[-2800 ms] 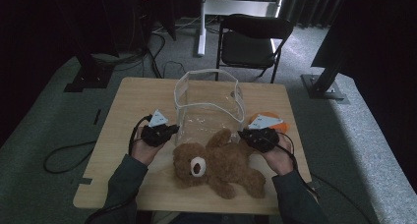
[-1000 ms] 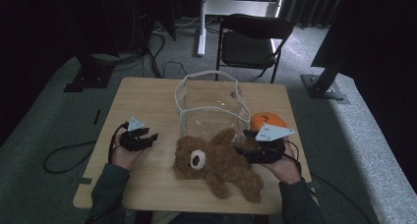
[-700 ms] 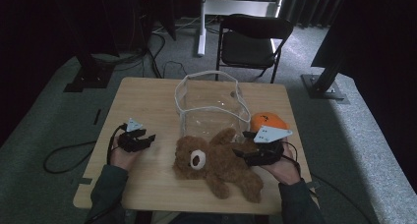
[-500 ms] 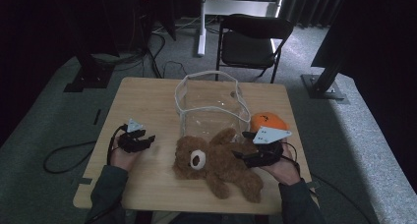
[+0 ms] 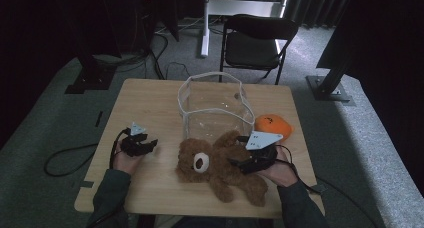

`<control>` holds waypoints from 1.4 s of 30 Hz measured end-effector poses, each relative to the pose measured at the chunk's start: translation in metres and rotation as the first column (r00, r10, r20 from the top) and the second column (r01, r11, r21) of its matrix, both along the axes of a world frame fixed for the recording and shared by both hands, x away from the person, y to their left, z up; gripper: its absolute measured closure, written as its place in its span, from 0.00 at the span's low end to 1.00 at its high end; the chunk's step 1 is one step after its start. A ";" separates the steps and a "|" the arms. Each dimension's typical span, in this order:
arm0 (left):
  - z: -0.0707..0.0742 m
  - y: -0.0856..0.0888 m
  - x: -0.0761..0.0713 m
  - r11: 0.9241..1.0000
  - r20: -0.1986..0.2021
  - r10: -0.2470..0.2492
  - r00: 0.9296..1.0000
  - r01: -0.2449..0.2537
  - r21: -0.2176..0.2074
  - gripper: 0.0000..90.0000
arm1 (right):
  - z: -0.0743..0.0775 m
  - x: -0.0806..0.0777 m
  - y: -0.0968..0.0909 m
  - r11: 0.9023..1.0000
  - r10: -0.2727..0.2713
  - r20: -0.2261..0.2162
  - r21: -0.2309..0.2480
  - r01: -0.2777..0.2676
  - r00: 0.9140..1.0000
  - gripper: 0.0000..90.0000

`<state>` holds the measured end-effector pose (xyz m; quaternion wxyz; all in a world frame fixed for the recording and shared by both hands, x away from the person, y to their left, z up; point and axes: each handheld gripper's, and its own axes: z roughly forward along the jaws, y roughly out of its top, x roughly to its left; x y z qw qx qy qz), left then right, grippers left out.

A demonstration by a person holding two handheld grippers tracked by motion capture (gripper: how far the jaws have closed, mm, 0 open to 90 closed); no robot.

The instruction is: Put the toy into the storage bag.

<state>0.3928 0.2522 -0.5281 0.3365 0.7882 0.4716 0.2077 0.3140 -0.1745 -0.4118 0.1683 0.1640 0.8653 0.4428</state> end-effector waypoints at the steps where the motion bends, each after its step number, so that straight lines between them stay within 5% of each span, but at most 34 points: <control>1: -0.001 0.000 0.000 1.000 -0.003 0.002 1.000 -0.002 0.000 0.52 | 0.000 0.000 0.001 1.000 0.003 0.002 0.000 -0.003 1.000 0.23; 8: -0.004 0.000 0.002 1.000 -0.014 0.004 1.000 -0.004 0.006 0.52 | 0.000 0.002 0.007 1.000 0.023 -0.009 0.013 -0.023 1.000 0.25; 27: -0.009 -0.001 0.003 1.000 -0.039 0.006 0.999 -0.005 0.010 0.51 | -0.008 0.009 0.031 0.996 0.064 -0.018 -0.056 -0.065 0.998 0.23; 42: -0.009 -0.001 0.003 1.000 -0.043 0.005 0.999 -0.005 0.008 0.51 | -0.022 0.014 0.057 0.984 0.142 -0.049 -0.102 -0.146 0.989 0.23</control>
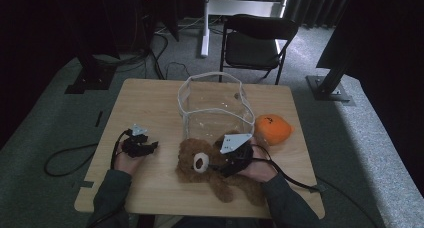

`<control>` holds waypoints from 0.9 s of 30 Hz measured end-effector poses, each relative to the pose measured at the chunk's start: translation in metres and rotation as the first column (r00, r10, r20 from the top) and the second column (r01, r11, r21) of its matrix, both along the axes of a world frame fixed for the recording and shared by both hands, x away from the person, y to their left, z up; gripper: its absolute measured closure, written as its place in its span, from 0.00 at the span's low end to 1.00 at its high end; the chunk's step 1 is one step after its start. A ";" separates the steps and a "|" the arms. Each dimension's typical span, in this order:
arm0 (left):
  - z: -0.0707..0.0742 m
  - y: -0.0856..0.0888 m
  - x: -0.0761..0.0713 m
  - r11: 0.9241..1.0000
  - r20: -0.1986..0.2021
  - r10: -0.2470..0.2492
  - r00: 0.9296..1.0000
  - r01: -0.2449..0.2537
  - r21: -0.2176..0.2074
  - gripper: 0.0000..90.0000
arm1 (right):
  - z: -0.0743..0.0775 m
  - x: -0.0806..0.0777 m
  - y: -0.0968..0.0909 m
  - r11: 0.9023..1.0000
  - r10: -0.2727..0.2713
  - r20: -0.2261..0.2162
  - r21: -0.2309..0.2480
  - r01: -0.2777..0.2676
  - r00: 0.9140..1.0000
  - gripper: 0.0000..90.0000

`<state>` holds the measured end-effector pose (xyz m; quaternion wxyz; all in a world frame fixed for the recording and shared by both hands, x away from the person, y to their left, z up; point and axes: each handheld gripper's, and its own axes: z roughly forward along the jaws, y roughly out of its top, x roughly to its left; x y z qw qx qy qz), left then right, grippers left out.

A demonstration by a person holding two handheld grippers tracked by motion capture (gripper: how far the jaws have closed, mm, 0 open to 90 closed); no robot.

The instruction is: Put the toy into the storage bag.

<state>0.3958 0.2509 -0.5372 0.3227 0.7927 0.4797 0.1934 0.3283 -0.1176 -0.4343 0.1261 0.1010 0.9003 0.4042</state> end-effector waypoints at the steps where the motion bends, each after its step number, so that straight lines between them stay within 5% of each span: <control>1: 0.000 0.000 0.000 1.000 0.000 0.001 1.000 -0.001 0.000 0.51 | -0.001 0.001 0.001 1.000 0.005 -0.002 -0.004 -0.005 1.000 0.23; 10: 0.000 0.000 -0.001 1.000 0.000 -0.001 1.000 0.001 -0.001 0.51 | -0.020 0.011 0.013 0.997 0.035 -0.030 -0.061 -0.037 0.999 0.23; 16: 0.000 0.001 -0.001 1.000 0.000 -0.003 1.000 0.003 -0.003 0.51 | -0.034 0.013 0.021 0.988 0.060 -0.046 -0.143 -0.066 0.997 0.20; 27: 0.000 0.001 -0.002 1.000 -0.003 0.000 1.000 0.000 -0.007 0.51 | -0.055 0.016 0.030 0.965 0.072 0.011 -0.255 -0.067 0.997 0.12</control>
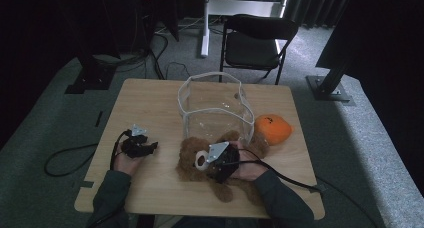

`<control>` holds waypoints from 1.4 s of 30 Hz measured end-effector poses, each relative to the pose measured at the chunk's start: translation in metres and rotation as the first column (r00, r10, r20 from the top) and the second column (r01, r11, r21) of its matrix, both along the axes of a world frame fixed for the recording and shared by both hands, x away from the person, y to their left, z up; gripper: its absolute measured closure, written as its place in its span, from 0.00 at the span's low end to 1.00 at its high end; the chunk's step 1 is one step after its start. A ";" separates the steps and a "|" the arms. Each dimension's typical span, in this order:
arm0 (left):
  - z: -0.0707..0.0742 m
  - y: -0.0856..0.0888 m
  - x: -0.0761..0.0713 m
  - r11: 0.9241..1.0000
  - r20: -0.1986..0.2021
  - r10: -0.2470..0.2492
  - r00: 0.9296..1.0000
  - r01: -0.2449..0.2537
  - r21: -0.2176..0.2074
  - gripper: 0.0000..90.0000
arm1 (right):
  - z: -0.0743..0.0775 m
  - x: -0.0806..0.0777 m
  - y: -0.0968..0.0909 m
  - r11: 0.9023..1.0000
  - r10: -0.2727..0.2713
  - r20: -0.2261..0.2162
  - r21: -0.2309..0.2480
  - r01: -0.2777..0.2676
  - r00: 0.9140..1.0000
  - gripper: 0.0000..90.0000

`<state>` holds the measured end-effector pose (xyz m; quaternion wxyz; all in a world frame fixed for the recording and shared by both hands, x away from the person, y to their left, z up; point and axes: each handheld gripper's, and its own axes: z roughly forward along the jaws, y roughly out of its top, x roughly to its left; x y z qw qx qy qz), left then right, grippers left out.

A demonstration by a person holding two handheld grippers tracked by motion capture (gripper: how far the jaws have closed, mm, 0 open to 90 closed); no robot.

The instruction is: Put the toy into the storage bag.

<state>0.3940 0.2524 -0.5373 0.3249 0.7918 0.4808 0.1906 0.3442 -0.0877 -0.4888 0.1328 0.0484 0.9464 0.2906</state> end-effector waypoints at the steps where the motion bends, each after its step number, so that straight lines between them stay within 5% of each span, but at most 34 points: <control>1: 0.000 0.000 0.000 1.000 0.000 0.001 1.000 -0.001 -0.001 0.51 | -0.002 0.001 0.001 1.000 -0.006 0.006 -0.006 0.006 1.000 0.12; 7: 0.000 -0.001 0.000 1.000 0.001 0.000 1.000 0.000 0.002 0.50 | -0.007 0.005 0.005 0.999 -0.026 -0.016 -0.023 0.026 1.000 0.11; 18: 0.000 -0.002 0.000 1.000 0.003 0.002 1.000 -0.002 0.005 0.49 | -0.018 0.001 0.019 0.991 -0.043 0.087 -0.121 0.054 0.995 0.11; 27: 0.000 -0.002 0.000 1.000 0.005 0.000 1.000 0.000 0.005 0.49 | -0.014 -0.005 0.010 0.997 -0.049 0.115 -0.054 0.056 0.992 0.27; 35: -0.001 -0.002 0.000 1.000 0.007 -0.001 1.000 0.001 0.004 0.49 | -0.013 -0.013 0.003 0.999 -0.042 0.170 0.006 0.042 0.985 0.32; 42: -0.001 -0.002 0.000 1.000 0.010 -0.001 1.000 0.001 0.001 0.49 | -0.008 -0.016 -0.005 0.997 -0.054 0.167 0.058 0.045 0.985 0.34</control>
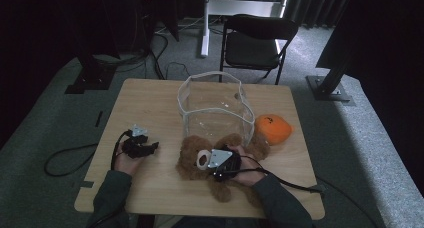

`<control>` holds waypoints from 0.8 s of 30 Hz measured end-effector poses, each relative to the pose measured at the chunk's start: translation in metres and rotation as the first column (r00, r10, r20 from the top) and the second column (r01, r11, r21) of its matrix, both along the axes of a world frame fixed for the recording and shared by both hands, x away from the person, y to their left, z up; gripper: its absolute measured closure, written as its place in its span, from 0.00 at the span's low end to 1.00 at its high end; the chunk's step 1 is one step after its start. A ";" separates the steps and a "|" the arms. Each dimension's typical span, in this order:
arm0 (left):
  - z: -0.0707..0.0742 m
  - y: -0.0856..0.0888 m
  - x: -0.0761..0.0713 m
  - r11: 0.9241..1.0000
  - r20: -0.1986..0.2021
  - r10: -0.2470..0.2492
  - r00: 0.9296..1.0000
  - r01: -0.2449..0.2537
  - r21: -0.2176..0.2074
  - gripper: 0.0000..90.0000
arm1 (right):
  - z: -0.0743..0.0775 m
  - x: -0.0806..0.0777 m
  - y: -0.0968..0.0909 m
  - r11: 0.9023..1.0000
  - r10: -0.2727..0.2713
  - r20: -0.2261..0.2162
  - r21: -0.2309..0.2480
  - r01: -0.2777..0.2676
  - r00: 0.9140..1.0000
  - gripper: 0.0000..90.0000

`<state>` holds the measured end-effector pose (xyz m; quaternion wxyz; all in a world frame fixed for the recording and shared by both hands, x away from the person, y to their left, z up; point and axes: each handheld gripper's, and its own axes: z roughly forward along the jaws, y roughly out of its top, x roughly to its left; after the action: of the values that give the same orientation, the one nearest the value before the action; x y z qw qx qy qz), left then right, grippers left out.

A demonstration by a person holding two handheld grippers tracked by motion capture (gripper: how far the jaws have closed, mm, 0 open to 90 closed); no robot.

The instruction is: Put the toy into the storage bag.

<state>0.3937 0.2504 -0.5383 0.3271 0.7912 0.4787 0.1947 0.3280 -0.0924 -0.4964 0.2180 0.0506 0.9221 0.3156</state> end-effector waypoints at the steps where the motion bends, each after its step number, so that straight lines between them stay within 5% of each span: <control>1: 0.000 0.000 0.000 1.000 -0.001 -0.001 1.000 0.001 -0.002 0.49 | 0.001 0.000 -0.001 1.000 0.001 -0.001 0.012 -0.001 1.000 0.35; 9: -0.001 0.000 0.000 1.000 0.005 0.001 1.000 -0.001 -0.006 0.49 | 0.016 0.002 -0.018 0.984 0.009 -0.050 0.179 0.000 0.999 0.38; 19: -0.002 0.000 -0.001 1.000 0.014 0.001 1.000 -0.001 -0.012 0.48 | 0.036 0.006 -0.040 0.923 0.040 -0.120 0.384 0.010 0.992 0.40; 24: -0.002 -0.001 -0.001 1.000 0.019 -0.002 1.000 0.002 0.001 0.48 | 0.041 0.005 -0.044 0.905 0.055 -0.129 0.425 0.005 0.990 0.40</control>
<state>0.3924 0.2495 -0.5402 0.3317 0.7899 0.4747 0.2021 0.3329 -0.1364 -0.4551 0.1334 0.1065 0.8450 0.5068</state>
